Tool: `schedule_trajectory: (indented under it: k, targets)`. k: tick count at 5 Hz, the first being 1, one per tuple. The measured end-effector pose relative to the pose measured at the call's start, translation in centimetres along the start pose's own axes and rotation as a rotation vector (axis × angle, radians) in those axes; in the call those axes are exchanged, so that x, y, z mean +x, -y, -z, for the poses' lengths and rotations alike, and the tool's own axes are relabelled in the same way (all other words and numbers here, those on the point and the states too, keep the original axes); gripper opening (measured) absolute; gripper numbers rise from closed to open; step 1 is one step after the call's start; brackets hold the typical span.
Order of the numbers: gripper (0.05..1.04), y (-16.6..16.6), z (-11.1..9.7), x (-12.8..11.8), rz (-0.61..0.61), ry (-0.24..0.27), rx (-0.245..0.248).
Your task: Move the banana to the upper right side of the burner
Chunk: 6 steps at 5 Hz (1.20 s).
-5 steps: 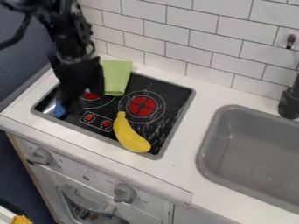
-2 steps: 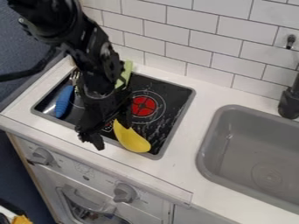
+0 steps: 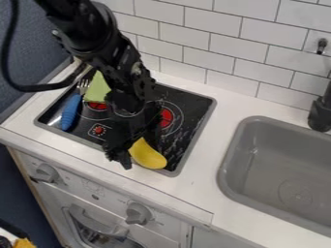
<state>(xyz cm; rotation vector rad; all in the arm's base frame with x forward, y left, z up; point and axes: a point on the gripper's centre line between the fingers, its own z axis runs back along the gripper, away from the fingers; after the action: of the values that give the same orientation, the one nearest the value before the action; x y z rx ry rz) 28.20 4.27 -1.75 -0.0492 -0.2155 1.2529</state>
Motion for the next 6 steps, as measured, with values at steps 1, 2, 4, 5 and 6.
schedule_trajectory:
  k: [1, 2, 4, 5, 6]
  targets:
    - [0.97, 0.7, 1.0, 0.0, 0.0, 0.012, 0.037]
    - [0.694, 0.9, 1.2, 0.2, -0.03, 0.018, 0.032]
    - [0.556, 0.9, 0.8, 2.5, -0.115, 0.047, 0.039]
    - [0.556, 2.0, 0.0, 3.1, -0.15, 0.033, 0.045]
    - [0.556, 4.9, -1.7, 4.3, -0.176, 0.024, 0.007]
